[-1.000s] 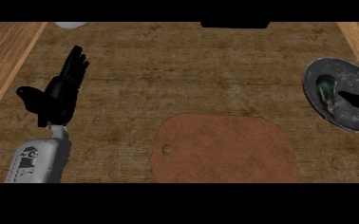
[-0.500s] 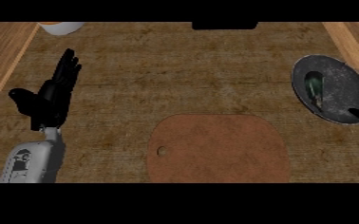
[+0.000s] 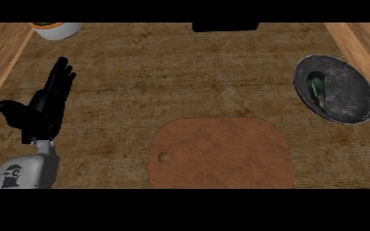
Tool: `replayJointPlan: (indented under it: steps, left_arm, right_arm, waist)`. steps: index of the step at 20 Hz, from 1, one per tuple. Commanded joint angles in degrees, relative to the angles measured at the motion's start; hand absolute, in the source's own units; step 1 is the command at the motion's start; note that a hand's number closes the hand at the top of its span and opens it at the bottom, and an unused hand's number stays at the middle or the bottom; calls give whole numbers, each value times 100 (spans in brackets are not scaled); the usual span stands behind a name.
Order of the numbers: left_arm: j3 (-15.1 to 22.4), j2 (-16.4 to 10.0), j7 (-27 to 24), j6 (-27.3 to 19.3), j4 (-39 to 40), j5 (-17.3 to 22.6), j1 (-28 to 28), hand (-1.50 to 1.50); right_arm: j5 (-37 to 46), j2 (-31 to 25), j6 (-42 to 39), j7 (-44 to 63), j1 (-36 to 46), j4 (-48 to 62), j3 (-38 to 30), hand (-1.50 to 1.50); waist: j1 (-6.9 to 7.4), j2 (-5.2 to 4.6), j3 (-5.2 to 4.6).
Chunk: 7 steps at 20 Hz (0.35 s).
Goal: Pick the eggplant from the cutting board and place it in the pan
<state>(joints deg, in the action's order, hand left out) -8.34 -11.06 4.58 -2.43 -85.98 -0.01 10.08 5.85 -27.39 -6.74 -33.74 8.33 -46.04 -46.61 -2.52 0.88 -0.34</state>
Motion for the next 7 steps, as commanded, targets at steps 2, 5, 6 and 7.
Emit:
replayJointPlan:
  steps: [2,5,6,7]
  left_arm:
    - [-46,-44,106,-50,-49,-20,95,0]
    - [10,-22,146,69,135,46,277,0]
    - [-68,-111,307,126,-50,150,288,0]
    - [212,222,-9,-168,17,-187,165,0]
  right_arm:
    - [-415,631,-450,695,-1137,-1960,24,-150]
    - [-360,1119,-352,1182,-1828,-3226,167,-150]
    - [-392,1225,-259,1483,-2010,-3672,116,-150]
    - [-356,1385,-113,1789,-1971,-4022,225,-150]
  waist:
    - [17,-25,3]
    - [48,-52,10]
    - [67,-47,9]
    - [149,-70,20]
